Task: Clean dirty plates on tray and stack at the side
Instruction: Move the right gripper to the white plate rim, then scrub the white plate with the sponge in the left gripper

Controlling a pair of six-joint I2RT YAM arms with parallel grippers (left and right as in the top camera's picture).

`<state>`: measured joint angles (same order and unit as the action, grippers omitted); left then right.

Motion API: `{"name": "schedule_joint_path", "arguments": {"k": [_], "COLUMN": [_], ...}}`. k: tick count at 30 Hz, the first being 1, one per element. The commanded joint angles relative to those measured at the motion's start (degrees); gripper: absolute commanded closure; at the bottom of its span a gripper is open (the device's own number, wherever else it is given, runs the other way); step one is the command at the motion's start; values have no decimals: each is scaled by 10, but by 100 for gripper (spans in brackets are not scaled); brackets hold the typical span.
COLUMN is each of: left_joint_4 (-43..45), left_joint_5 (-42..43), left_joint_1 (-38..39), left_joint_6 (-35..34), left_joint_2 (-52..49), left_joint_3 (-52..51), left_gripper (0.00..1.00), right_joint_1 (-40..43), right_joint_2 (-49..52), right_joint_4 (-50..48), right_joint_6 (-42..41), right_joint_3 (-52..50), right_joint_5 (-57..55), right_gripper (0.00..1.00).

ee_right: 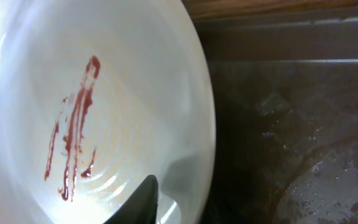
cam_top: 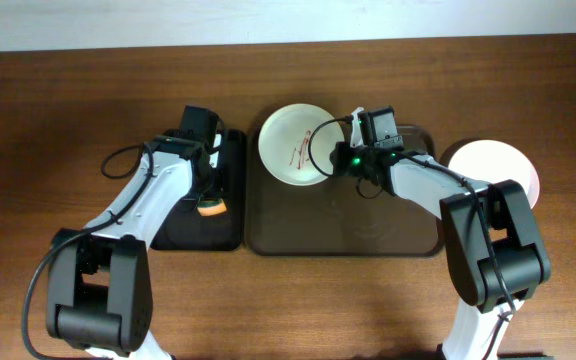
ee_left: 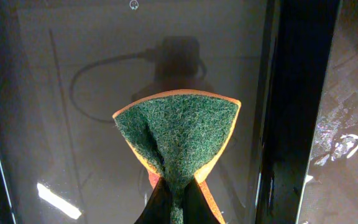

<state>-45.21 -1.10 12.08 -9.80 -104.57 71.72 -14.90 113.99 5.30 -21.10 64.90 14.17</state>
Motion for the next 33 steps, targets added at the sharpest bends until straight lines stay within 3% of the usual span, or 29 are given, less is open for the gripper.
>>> {"name": "schedule_joint_path", "arguments": {"k": [1, 6, 15, 26, 33], "left_joint_4": [-3, -5, -2, 95, 130], "left_joint_5": [-2, -2, 6, 354, 345], "left_joint_1": [-2, -2, -2, 10, 73], "left_joint_6": [11, 11, 11, 4, -126], "left_joint_2": [-6, -6, -6, 24, 15], "left_joint_3": [-5, -5, -4, 2, -5], "left_gripper": [100, 100, 100, 100, 100], "right_joint_1": [-1, -1, -1, -1, -1], "right_joint_2": [2, -44, -110, -104, -104], "right_joint_4": [9, 108, 275, 301, 298], "right_joint_6": [-6, 7, 48, 48, 48], "right_joint_3": [7, 7, 7, 6, 6], "right_joint_5": [2, 2, 0, -14, -14], "right_gripper": [81, 96, 96, 95, 95]}}
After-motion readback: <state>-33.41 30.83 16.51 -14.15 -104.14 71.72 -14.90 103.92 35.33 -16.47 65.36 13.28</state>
